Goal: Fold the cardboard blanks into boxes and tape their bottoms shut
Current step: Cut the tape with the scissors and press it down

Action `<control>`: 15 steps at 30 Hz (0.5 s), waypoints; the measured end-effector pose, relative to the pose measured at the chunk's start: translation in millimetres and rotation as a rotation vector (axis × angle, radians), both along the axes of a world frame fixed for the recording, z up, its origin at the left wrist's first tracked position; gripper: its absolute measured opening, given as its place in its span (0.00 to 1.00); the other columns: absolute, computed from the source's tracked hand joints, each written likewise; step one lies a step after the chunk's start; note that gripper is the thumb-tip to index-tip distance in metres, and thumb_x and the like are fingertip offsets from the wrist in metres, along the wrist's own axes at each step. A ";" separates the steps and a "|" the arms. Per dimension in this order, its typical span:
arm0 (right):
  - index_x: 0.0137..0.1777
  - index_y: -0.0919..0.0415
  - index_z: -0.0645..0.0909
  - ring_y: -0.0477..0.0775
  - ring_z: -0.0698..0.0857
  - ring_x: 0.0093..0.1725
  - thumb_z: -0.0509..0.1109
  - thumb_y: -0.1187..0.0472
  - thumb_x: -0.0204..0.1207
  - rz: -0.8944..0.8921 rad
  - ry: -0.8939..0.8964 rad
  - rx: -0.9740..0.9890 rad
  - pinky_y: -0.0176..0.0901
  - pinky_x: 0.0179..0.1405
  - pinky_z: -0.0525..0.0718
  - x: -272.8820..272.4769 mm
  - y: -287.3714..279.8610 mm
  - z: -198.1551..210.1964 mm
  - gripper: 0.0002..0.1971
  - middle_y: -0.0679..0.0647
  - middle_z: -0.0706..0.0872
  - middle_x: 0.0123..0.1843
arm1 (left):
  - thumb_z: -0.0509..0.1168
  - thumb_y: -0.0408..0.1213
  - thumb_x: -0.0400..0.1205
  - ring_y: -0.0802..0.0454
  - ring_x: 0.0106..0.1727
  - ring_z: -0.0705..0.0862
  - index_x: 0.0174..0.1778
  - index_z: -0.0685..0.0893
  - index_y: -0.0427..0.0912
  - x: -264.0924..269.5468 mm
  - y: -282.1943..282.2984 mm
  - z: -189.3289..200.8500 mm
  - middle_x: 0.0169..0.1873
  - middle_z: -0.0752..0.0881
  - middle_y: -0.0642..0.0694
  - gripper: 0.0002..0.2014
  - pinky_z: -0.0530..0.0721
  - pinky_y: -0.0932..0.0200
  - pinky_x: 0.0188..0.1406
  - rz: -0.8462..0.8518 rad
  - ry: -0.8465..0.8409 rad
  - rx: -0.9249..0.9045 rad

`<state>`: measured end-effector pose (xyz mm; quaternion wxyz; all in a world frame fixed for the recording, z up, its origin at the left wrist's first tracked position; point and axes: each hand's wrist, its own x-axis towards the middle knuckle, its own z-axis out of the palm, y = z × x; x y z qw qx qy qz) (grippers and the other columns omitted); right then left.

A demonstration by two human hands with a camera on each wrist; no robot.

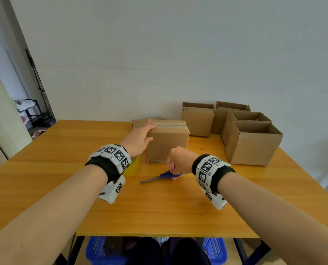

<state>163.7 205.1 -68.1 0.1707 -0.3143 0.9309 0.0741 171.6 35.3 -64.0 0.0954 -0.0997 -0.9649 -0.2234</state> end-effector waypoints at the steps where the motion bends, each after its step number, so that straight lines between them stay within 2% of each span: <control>1: 0.54 0.58 0.88 0.55 0.83 0.50 0.77 0.55 0.72 0.003 -0.004 0.009 0.44 0.51 0.85 0.8 0.4 1.4 0.12 0.51 0.84 0.47 | 0.58 0.34 0.86 0.44 0.69 0.78 0.80 0.64 0.44 0.6 1.1 0.7 0.83 0.52 0.48 0.25 0.72 0.58 0.67 0.008 -0.004 0.008; 2: 0.54 0.58 0.88 0.55 0.84 0.51 0.77 0.56 0.73 0.003 -0.004 0.008 0.45 0.53 0.85 1.4 0.3 2.2 0.12 0.53 0.85 0.50 | 0.58 0.33 0.86 0.43 0.68 0.79 0.80 0.64 0.44 0.9 2.2 1.2 0.83 0.52 0.47 0.25 0.73 0.58 0.67 0.014 -0.010 0.016; 4: 0.54 0.59 0.88 0.55 0.84 0.52 0.77 0.56 0.72 0.007 0.000 -0.021 0.43 0.50 0.85 1.8 1.0 1.3 0.12 0.54 0.86 0.53 | 0.58 0.33 0.86 0.43 0.66 0.80 0.80 0.64 0.44 1.1 3.0 1.9 0.83 0.52 0.46 0.25 0.73 0.59 0.66 0.024 -0.030 0.031; 7: 0.49 0.59 0.88 0.54 0.84 0.48 0.79 0.58 0.69 0.005 -0.001 -0.091 0.37 0.39 0.81 1.6 4.1 -4.9 0.10 0.52 0.87 0.48 | 0.58 0.33 0.86 0.49 0.47 0.85 0.80 0.63 0.45 1.7 3.9 2.1 0.84 0.50 0.45 0.24 0.77 0.61 0.57 0.026 -0.046 0.040; 8: 0.47 0.59 0.89 0.52 0.84 0.46 0.80 0.59 0.69 0.000 -0.006 -0.121 0.34 0.36 0.80 1.0 5.1 -6.4 0.09 0.51 0.86 0.44 | 0.58 0.33 0.86 0.48 0.46 0.85 0.80 0.63 0.45 1.9 4.1 2.2 0.84 0.50 0.45 0.24 0.78 0.60 0.56 0.026 -0.047 0.045; 9: 0.46 0.60 0.89 0.51 0.83 0.43 0.80 0.59 0.68 -0.005 -0.011 -0.142 0.32 0.34 0.79 0.5 5.9 -6.6 0.08 0.49 0.85 0.40 | 0.58 0.33 0.86 0.45 0.51 0.85 0.80 0.63 0.45 2.3 4.2 2.1 0.84 0.51 0.45 0.25 0.77 0.58 0.59 0.027 -0.050 0.049; 11: 0.44 0.60 0.90 0.49 0.82 0.41 0.81 0.59 0.67 -0.012 -0.019 -0.162 0.31 0.33 0.78 -0.2 5.4 -4.9 0.08 0.47 0.84 0.35 | 0.59 0.34 0.86 0.48 0.57 0.84 0.80 0.64 0.44 3.3 4.1 2.3 0.84 0.52 0.45 0.25 0.74 0.57 0.65 0.029 -0.049 0.056; 13: 0.44 0.60 0.90 0.49 0.83 0.40 0.81 0.59 0.67 -0.014 -0.023 -0.161 0.34 0.37 0.81 -0.6 4.3 -2.9 0.08 0.47 0.85 0.36 | 0.61 0.36 0.85 0.52 0.61 0.81 0.79 0.65 0.44 3.9 4.5 3.2 0.83 0.54 0.44 0.25 0.71 0.57 0.69 0.028 -0.041 0.061; 15: 0.45 0.59 0.90 0.50 0.84 0.43 0.80 0.58 0.68 -0.007 -0.011 -0.143 0.38 0.43 0.83 -0.8 3.3 -2.3 0.08 0.51 0.88 0.41 | 0.61 0.38 0.85 0.49 0.60 0.80 0.79 0.66 0.43 3.7 5.1 5.3 0.83 0.55 0.43 0.25 0.71 0.57 0.68 0.038 -0.032 0.058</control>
